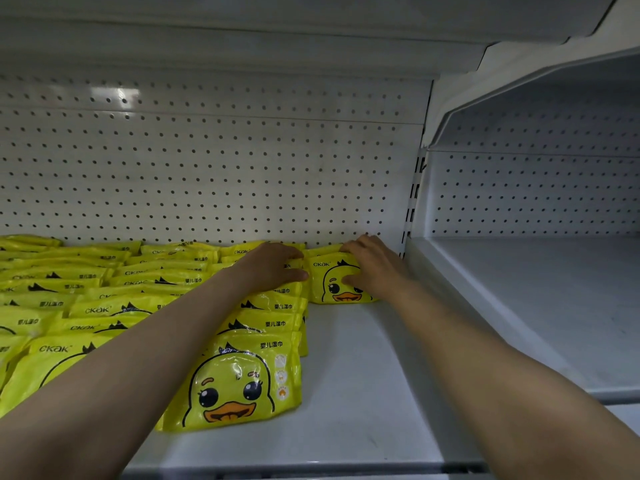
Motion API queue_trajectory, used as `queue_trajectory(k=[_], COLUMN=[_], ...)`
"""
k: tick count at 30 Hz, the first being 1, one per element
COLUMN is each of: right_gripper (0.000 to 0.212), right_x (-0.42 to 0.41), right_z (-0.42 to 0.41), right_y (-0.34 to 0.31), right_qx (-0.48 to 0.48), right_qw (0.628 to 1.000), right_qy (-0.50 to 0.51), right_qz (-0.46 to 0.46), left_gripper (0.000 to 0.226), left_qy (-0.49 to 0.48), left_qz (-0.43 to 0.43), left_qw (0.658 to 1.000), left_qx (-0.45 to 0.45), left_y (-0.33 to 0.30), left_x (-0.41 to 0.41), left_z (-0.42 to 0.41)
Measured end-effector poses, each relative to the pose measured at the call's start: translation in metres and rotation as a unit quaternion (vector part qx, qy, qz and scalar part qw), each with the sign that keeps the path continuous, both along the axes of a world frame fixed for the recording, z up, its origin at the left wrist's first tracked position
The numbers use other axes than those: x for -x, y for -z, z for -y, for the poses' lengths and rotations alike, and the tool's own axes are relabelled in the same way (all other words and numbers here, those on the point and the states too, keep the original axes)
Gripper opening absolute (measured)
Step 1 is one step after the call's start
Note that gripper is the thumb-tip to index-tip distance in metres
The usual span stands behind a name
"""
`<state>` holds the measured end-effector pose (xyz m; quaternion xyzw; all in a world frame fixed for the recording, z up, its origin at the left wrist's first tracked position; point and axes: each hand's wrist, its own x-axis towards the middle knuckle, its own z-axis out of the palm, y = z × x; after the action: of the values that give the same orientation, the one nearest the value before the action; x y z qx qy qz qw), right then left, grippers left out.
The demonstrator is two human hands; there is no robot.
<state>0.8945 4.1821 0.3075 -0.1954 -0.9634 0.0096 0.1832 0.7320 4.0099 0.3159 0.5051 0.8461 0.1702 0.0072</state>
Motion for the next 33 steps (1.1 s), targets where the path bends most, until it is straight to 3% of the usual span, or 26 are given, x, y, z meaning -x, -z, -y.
queue_trajectory(k=[10,18,25,33], right_gripper=[0.059,0.052,0.054,0.05], right_x=[-0.004,0.006,0.023,0.053], right_z=[0.013,0.056,0.164,0.341], right_y=[-0.01,-0.06,-0.095,-0.089], right_qx=[-0.032,-0.062,-0.045,-0.026], right_qw=[0.999,0.996,0.985,0.968], right_qy=[0.021,-0.059,-0.137,-0.221], right_qz=[0.008,-0.031,-0.094,-0.112], left_gripper=[0.063,0.058,0.063,0.066], left_qy=[-0.05,-0.163,-0.228,-0.304], left_qz=[0.007,-0.121,-0.16,-0.178], left_qw=[0.999,0.976,0.952,0.926], left_qx=[-0.007,-0.079,-0.126,-0.14], left_y=[-0.016,-0.046,-0.062,-0.058], left_x=[-0.017,-0.038,-0.045,-0.042], left_z=[0.006,0.06,0.176,0.372])
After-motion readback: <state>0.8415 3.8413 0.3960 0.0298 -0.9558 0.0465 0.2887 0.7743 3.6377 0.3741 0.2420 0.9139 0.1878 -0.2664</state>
